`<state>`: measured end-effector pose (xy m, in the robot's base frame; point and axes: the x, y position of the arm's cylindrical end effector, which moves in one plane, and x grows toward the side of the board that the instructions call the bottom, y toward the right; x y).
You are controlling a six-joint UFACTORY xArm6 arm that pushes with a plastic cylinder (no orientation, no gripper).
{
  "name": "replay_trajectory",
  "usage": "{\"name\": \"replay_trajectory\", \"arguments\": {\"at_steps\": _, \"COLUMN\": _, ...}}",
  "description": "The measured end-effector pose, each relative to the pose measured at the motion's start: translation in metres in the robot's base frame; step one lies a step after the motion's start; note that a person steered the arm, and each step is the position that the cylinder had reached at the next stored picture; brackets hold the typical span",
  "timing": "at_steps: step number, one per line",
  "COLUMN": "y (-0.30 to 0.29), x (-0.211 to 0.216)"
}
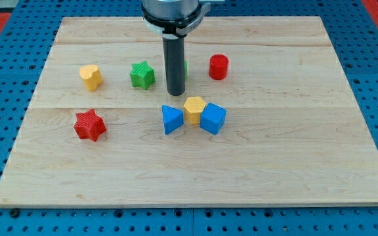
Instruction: Move the yellow heart to the top of the red star
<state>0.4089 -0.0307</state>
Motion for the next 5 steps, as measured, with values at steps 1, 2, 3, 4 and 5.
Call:
{"name": "replay_trajectory", "arguments": {"at_steps": 1, "y": -0.034, "x": -0.011}}
{"name": "replay_trajectory", "arguments": {"at_steps": 2, "y": -0.043, "x": -0.013}}
{"name": "replay_trajectory", "arguments": {"at_steps": 3, "y": -0.088, "x": -0.013}}
{"name": "replay_trajectory", "arguments": {"at_steps": 4, "y": -0.135, "x": -0.013}}
{"name": "replay_trajectory", "arguments": {"at_steps": 5, "y": -0.184, "x": -0.013}}
